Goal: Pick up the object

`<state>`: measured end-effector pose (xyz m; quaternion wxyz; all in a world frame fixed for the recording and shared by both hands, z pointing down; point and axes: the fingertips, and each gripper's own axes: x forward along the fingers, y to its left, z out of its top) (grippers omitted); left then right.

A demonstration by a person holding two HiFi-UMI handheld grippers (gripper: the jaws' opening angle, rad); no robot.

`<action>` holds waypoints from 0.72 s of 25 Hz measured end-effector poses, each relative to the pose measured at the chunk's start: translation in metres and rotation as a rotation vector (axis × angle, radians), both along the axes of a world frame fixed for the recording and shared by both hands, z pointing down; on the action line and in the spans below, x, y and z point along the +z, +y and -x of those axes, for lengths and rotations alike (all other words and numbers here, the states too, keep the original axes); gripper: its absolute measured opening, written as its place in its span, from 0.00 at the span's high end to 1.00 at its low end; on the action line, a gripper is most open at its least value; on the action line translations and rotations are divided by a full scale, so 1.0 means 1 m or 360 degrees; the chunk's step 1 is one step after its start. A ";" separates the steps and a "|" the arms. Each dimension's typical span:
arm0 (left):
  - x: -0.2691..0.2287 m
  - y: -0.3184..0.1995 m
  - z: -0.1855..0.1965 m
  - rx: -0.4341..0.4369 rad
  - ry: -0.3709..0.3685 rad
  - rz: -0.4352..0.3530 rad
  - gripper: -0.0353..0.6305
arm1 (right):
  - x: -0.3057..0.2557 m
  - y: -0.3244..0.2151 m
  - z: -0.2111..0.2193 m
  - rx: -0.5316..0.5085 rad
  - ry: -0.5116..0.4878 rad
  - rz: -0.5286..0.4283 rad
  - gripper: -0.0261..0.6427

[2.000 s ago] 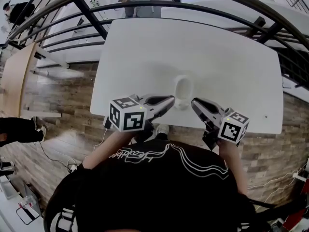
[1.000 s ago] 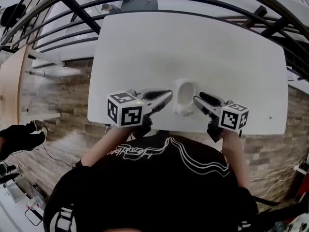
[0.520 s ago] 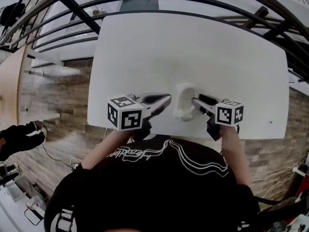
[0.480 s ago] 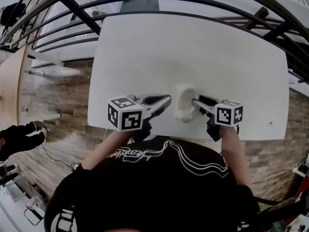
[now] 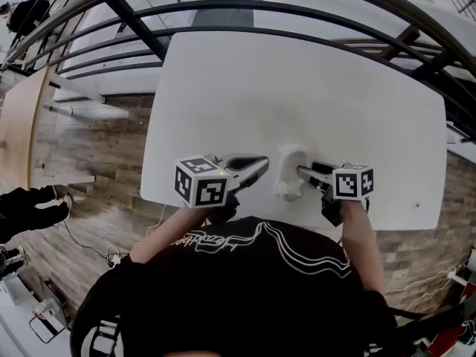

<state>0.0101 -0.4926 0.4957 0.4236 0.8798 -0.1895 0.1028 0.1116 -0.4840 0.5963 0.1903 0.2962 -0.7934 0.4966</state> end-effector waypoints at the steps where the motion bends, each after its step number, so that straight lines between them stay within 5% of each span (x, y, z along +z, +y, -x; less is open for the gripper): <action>1: 0.000 0.001 0.000 0.0001 -0.0002 0.0000 0.94 | 0.000 0.000 0.001 -0.0005 -0.0008 0.0009 0.74; 18: -0.003 0.007 0.000 0.0008 -0.0034 0.0001 0.94 | -0.008 0.001 0.007 0.0030 -0.0108 0.0058 0.75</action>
